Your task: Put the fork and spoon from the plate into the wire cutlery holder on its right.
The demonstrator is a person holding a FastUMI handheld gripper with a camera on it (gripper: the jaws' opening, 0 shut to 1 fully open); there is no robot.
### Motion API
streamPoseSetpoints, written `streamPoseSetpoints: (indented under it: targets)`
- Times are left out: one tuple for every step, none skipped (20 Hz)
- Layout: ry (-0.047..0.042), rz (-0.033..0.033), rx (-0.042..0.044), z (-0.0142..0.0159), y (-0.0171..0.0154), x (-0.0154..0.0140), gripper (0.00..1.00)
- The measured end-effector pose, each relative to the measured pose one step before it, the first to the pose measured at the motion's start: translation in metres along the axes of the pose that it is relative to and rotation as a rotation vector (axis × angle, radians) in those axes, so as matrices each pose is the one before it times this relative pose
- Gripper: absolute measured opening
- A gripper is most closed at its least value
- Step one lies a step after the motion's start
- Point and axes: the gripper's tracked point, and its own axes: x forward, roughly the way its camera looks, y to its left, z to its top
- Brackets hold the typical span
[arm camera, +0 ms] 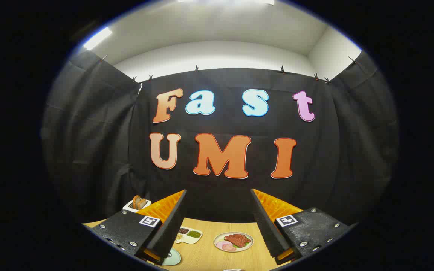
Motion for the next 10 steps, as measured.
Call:
streamPoseSetpoints:
  targets:
    - [-0.00439,0.00100,0.00202,0.00181,0.00182,0.00161,0.97]
    - [-0.00393,0.00203,0.00199,0.00066,0.00213,0.00212,0.97]
    - [-0.00051,0.00330,0.00023,0.00042,0.00200,0.00144,0.97]
    - [-0.00099,0.00183,-0.00114,0.00021,0.00192,0.00042,0.98]
    - [-0.00039,-0.00109,-0.00354,-0.00001,0.00059,0.00138,0.98]
    - [-0.00142,0.00167,-0.00278,-0.00006,0.00242,0.00040,0.98]
    - [0.00025,0.00005,-0.00061,-0.00011,0.00179,0.00015,0.98]
    - [0.00472,0.00374,0.00370,-0.00077,0.00299,0.00140,0.98]
    - [0.00657,0.00416,0.00006,-0.00184,0.00279,0.00143,0.98]
    - [0.00271,-0.00143,-0.00204,0.00026,-0.00035,0.00102,0.98]
